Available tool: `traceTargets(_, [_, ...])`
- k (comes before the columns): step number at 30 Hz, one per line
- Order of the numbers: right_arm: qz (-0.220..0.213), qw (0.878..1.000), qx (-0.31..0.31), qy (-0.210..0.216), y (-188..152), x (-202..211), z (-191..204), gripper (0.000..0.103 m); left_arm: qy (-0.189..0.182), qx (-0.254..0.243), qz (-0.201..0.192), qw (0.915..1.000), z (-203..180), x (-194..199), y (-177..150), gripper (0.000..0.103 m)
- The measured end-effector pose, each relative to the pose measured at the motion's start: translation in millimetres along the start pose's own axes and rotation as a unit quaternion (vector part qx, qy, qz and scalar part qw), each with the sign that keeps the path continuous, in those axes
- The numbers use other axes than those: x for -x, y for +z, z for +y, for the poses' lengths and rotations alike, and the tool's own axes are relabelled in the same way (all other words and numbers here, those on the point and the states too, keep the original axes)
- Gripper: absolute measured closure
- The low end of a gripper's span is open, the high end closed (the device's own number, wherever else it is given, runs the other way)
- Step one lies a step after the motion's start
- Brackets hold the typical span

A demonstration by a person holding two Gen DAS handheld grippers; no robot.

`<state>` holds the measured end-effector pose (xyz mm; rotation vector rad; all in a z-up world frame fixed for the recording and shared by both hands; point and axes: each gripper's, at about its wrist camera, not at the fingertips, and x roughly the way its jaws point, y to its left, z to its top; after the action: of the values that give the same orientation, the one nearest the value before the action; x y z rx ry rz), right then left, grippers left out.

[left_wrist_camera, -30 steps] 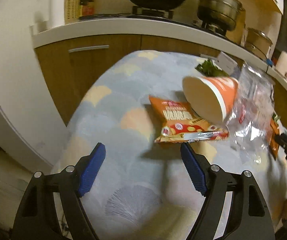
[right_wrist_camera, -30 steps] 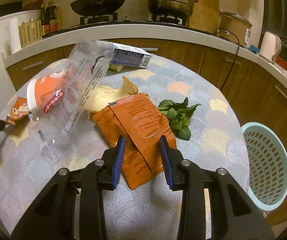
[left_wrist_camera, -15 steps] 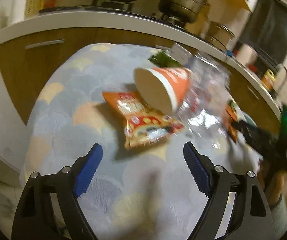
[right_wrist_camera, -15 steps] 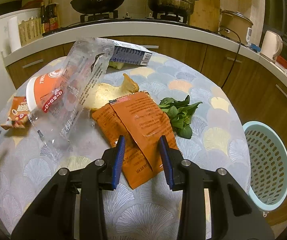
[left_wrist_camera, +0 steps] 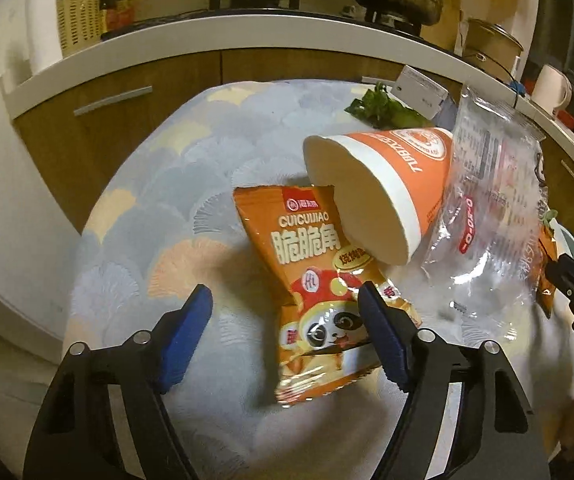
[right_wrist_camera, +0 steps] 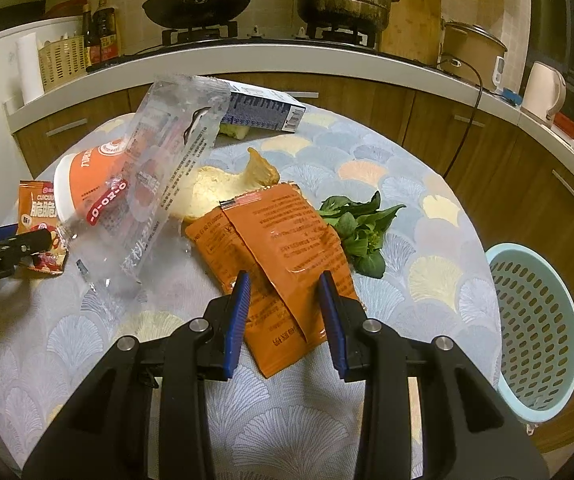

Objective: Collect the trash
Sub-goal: 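Grasp the orange snack bag with the left tool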

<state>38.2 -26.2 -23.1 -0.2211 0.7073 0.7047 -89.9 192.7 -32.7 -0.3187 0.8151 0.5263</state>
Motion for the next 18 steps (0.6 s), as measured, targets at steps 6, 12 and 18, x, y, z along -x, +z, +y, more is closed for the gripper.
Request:
traceTargets(6, [-0.003,1.000,-0.009,0.007,3.8,2.8,-2.7,0.070,0.008,-0.038,-0.007,0.9992,-13.3,3.4,-4.9,0.081])
traceTargets(12, [-0.021,0.998,-0.024,0.047,22.8,16.0,4.9,0.050,-0.040,-0.005,-0.019,0.9990,3.8,15.1,-3.7,0.101])
traceTargets(18, [-0.016,0.996,-0.018,0.084,52.6,7.8,22.7,0.039,-0.059,0.028,-0.060,0.9961,25.4,36.6,5.6,0.102])
